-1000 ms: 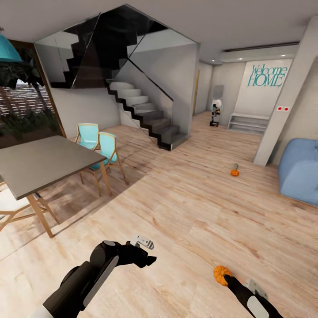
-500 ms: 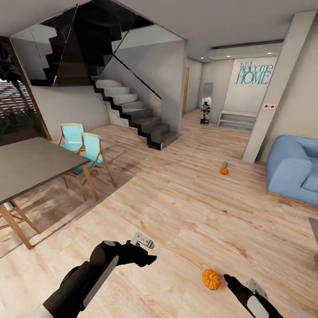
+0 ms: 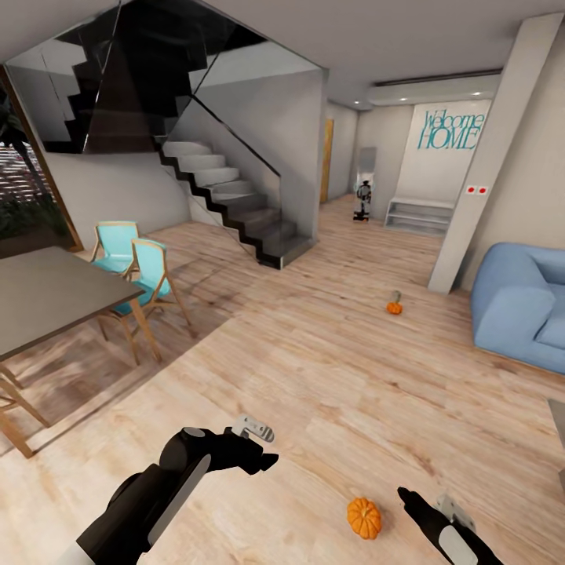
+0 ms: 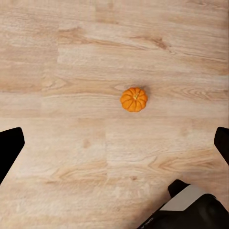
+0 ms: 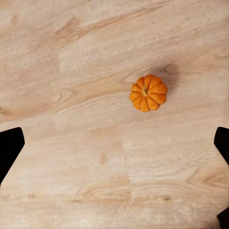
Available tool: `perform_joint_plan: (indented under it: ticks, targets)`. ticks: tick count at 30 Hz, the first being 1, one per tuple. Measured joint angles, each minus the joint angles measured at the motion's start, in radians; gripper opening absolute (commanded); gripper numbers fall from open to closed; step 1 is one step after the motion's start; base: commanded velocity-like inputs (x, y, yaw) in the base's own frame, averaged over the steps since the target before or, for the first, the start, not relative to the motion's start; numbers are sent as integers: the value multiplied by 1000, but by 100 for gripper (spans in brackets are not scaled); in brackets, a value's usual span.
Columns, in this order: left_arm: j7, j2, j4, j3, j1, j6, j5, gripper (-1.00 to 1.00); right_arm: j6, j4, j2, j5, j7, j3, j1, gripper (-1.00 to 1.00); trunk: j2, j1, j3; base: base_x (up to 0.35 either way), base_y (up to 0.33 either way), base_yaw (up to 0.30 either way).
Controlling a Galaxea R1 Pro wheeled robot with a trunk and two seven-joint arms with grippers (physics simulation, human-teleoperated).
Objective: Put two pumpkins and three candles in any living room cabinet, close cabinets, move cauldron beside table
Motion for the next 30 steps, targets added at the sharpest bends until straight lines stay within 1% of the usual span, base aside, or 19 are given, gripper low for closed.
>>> perform_joint_plan:
  ticks: [16,19,20,21,22,23,24,25,26,28,29,30]
  targets:
    - [0,0,0,0,0,0,0,100,1,-1,1,1,-2,4,0,100,0,0,0,193,-225,0]
    - [0,0,0,0,0,0,0,100,5,-2,1,2,-13,6,0,100,0,0,0,183,-184,0]
    - [0,0,-1,0,0,0,0,100,8,-3,5,2,-30,13,0,100,0,0,0,131,-144,0]
    - [0,0,-1,0,0,0,0,100,10,-4,9,3,-45,22,-1,100,0,0,0,84,-96,0]
    - [0,0,-1,0,0,0,0,100,19,-3,22,5,-93,47,-5,100,0,0,0,67,-77,0]
    - [-1,0,-1,0,0,0,1,100,28,-3,30,5,-128,67,-8,100,0,0,0,43,-49,0]
    - [-1,0,-1,0,0,0,1,100,57,-3,43,3,-204,111,-16,100,0,0,0,34,-39,0]
    - [-1,0,-1,1,0,0,1,100,77,-5,50,3,-242,133,-24,100,0,0,0,22,-25,0]
    - [-1,0,-1,1,0,0,1,100,115,-6,61,2,-296,169,-47,100,0,0,0,18,-20,0]
    - [-1,0,-2,1,0,0,1,100,156,-4,74,0,-337,196,-81,100,0,0,0,14,-16,0]
    - [-1,0,-3,1,0,0,2,100,197,-1,87,-1,-362,215,-117,100,0,0,0,22,-24,0]
    - [-1,0,-4,1,0,0,2,100,219,0,92,-1,-372,222,-135,100,0,0,0,39,-40,0]
